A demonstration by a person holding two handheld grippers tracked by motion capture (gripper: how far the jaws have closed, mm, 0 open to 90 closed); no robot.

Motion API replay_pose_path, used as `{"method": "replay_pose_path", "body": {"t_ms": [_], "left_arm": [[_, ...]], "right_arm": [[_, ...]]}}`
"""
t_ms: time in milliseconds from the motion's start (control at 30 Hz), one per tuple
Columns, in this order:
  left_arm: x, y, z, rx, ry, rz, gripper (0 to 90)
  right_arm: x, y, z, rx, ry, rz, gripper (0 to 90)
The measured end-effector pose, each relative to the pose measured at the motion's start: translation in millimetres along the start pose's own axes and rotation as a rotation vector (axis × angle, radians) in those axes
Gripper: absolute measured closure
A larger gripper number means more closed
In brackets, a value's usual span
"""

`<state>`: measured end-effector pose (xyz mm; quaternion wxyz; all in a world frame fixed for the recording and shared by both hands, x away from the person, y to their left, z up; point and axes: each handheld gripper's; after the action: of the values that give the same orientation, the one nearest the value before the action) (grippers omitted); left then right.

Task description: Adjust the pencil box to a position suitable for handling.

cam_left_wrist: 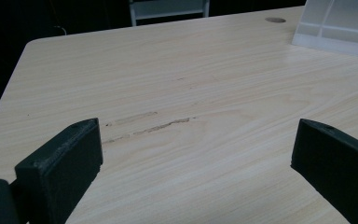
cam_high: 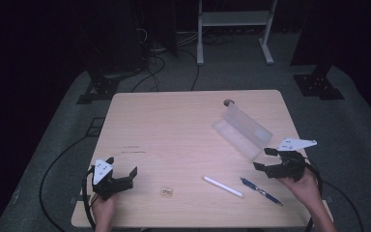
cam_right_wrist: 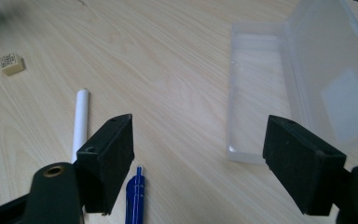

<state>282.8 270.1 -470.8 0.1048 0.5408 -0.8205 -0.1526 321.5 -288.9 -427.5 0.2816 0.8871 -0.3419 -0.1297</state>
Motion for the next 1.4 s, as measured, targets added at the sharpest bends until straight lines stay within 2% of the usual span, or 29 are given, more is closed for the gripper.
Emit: {"method": "replay_pose_path", "body": {"t_ms": [200, 433, 533, 767, 900, 1000, 1100, 1300, 1400], "left_arm": [[0.5, 1.4, 0.3, 0.000, -0.008, -0.012, 1.1], [-0.1, 1.1, 0.3, 0.008, 0.001, -0.010, 1.1], [-0.1, -0.1, -0.6, 0.006, -0.002, -0.012, 1.1], [1.2, -1.3, -0.2, 0.005, -0.009, -0.007, 1.1], [1.9, 0.0, -0.2, 0.041, 0.006, -0.025, 1.1], [2.1, 1.1, -0.4, 0.049, -0.001, -0.037, 1.1], [1.1, 0.0, -0.3, 0.040, 0.004, -0.027, 1.1], [0.9, -0.4, 0.4, 0.035, 0.004, -0.029, 1.1], [1.1, -0.6, 0.5, 0.033, 0.005, -0.026, 1.1]], "right_arm": [[0.8, -14.8, -16.2, -0.031, 0.034, -0.015, 21.8], [1.1, -25.2, -29.4, -0.047, 0.067, -0.017, 21.1], [2.3, -35.1, -38.4, -0.048, 0.071, -0.029, 19.8], [6.7, -50.1, -48.1, -0.079, 0.063, -0.033, 18.2], [6.9, -57.2, -56.2, -0.085, 0.066, -0.028, 15.3], [7.4, -62.0, -61.5, -0.095, 0.066, -0.029, 15.3], [9.6, -68.8, -65.6, -0.108, 0.070, -0.006, 15.3], [12.9, -78.1, -64.8, -0.124, 0.061, 0.002, 15.3], [19.2, -86.7, -62.7, -0.133, 0.039, -0.005, 15.3]]}}
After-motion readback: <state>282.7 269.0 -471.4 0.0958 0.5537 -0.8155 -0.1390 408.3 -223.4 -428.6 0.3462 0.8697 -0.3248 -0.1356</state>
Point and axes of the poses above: each handheld gripper's, and its own axes: y roughly backward along the jaws, z roughly out of its underside, x roughly to its right, and after that the axes turned 2 degrees about y, right-handed
